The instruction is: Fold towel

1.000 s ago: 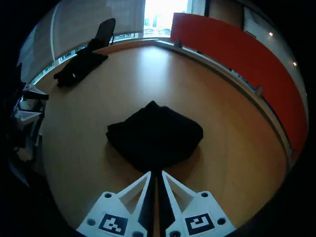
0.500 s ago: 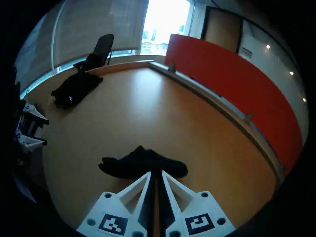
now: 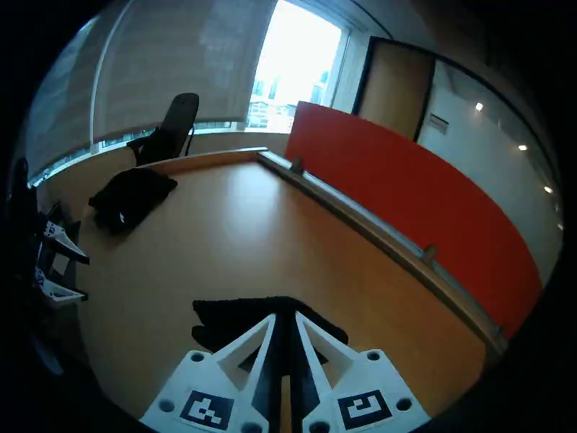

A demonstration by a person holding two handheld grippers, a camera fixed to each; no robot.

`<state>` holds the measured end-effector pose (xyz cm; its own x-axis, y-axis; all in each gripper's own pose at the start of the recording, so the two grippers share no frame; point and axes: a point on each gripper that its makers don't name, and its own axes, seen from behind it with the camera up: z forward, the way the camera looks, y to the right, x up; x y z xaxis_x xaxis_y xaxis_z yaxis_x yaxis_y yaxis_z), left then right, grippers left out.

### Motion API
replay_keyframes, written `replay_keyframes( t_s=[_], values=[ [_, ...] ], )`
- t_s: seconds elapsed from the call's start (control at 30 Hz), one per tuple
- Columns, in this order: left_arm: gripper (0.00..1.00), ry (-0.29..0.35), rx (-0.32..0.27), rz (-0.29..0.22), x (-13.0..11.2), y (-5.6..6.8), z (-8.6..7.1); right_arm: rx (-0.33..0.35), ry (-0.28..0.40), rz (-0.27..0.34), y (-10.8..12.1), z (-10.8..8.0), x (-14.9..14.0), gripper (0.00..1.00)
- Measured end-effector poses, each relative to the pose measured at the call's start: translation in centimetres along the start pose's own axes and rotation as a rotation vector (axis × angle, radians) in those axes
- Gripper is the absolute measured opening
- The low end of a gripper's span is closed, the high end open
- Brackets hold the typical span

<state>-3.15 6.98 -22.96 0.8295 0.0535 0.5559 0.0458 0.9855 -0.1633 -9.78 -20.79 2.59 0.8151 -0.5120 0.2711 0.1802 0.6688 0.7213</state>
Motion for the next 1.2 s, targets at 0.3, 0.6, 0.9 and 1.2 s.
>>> replay_keyframes(
  t_s=[0.3,0.6,0.9,1.2],
  values=[
    [0.93,0.005,-0.018,0.007,0.3,0.5,0.2,-0.041,0.006,0.024,2.6,-1.7,0.1,0.03],
    [0.93,0.003,-0.036,0.018,0.6,1.2,0.5,-0.068,-0.011,0.034,5.2,-3.4,-0.6,0.03],
    [0.93,0.001,-0.043,0.023,0.8,1.5,0.7,-0.097,-0.019,0.085,8.4,-5.6,-1.8,0.03],
    [0.92,-0.006,-0.041,0.021,0.8,1.4,0.8,-0.13,-0.045,0.123,12.1,-8.0,-4.0,0.03]
  ],
)
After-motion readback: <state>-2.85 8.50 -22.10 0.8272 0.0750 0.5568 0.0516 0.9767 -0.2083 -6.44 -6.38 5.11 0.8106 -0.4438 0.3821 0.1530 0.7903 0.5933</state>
